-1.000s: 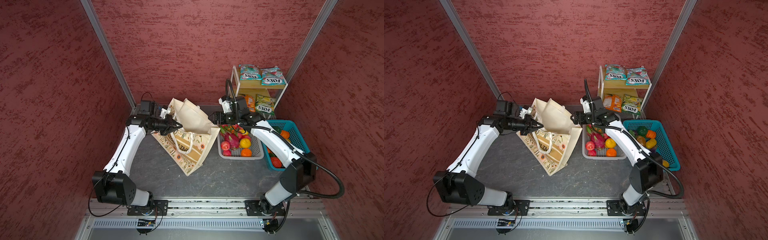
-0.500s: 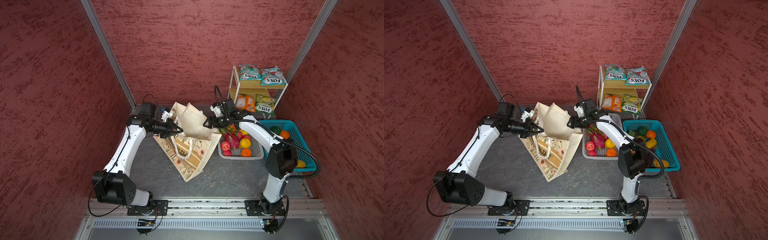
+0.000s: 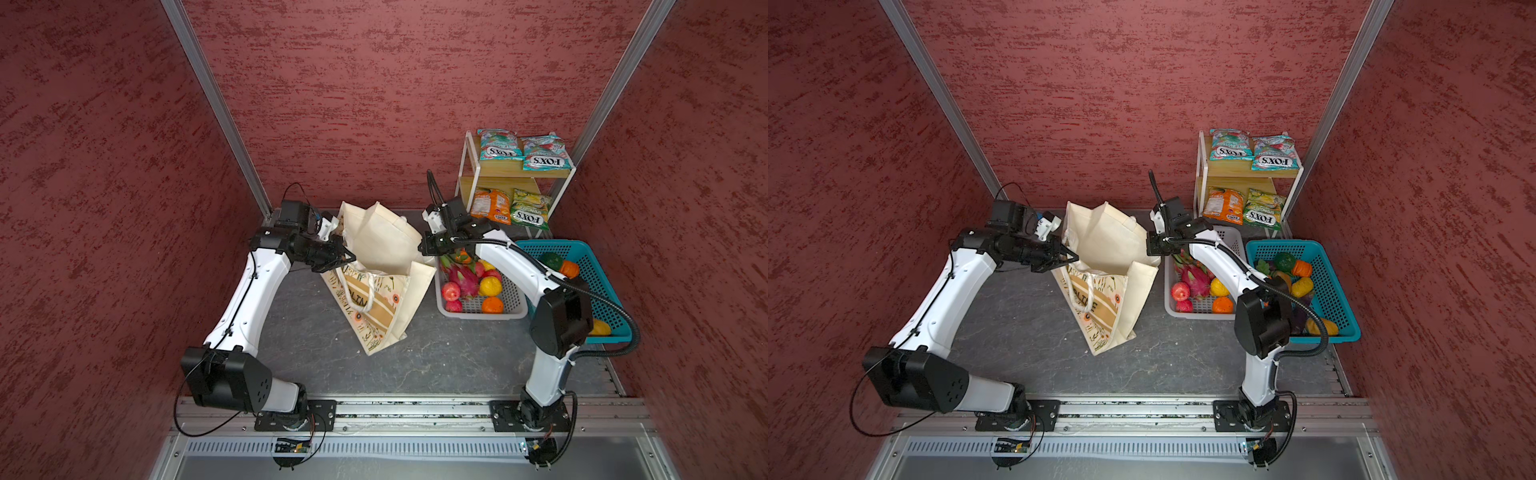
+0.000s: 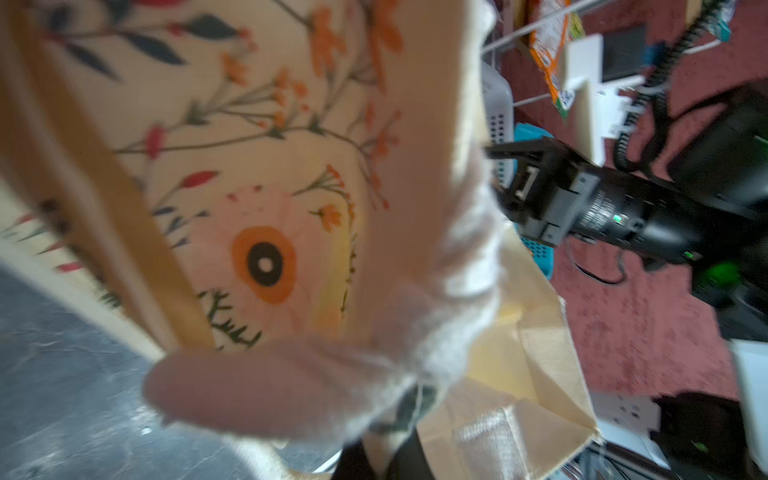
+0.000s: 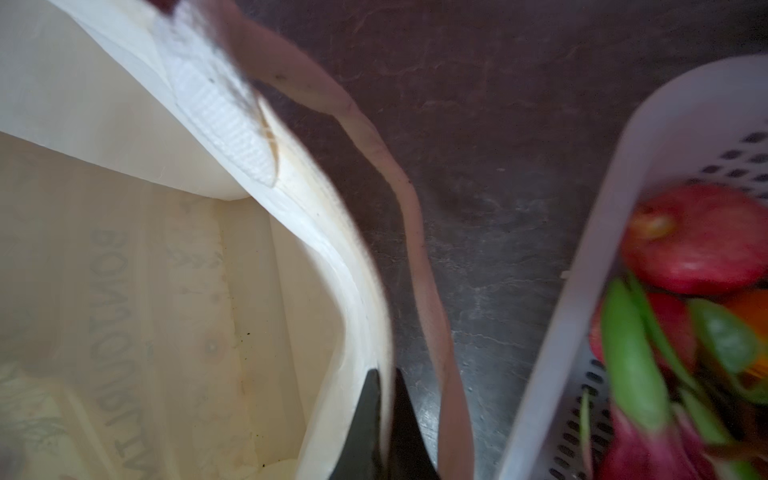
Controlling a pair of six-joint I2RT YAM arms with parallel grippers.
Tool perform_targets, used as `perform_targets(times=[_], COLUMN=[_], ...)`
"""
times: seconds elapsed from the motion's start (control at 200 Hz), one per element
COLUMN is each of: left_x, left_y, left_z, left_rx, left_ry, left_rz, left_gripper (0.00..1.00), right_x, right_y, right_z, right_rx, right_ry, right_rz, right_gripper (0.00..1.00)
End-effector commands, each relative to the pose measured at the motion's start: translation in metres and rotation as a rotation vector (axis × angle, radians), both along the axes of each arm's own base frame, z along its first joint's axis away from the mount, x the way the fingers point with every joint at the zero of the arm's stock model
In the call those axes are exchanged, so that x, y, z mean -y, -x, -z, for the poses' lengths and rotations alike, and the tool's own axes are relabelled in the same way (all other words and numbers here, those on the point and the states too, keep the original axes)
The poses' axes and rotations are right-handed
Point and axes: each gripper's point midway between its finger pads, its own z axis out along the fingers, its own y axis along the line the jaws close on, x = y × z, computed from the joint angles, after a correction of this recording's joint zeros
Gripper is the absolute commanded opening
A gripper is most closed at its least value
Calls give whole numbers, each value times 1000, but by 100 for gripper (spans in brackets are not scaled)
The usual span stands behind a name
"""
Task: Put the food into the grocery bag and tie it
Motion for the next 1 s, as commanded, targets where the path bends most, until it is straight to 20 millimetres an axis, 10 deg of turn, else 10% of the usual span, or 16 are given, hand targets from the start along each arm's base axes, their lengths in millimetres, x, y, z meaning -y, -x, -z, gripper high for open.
perform_targets(times=[0.0, 0.135, 0.496, 0.797, 0.992], left_x=[-44, -63, -15, 16, 30], left_y=[-8, -3, -17, -25, -41], left_z=[-13, 0, 14, 0, 28], left_rx=[67, -33, -130, -126, -210], left_ry=[-241, -359, -127, 16, -51], left_rz=[-155, -192, -166, -154, -187], left_gripper=[2, 15, 59, 76, 77], right_x=[59, 67, 6, 6, 6], right_y=[-9, 1, 21, 24, 25], right_z=[-65, -78, -44, -42, -42], right_rx=[196, 203, 5, -4, -8], right_ry=[137, 107, -103, -120, -128], right_rz=[262, 310, 173, 180, 183], right_gripper=[0, 0, 0, 0, 0])
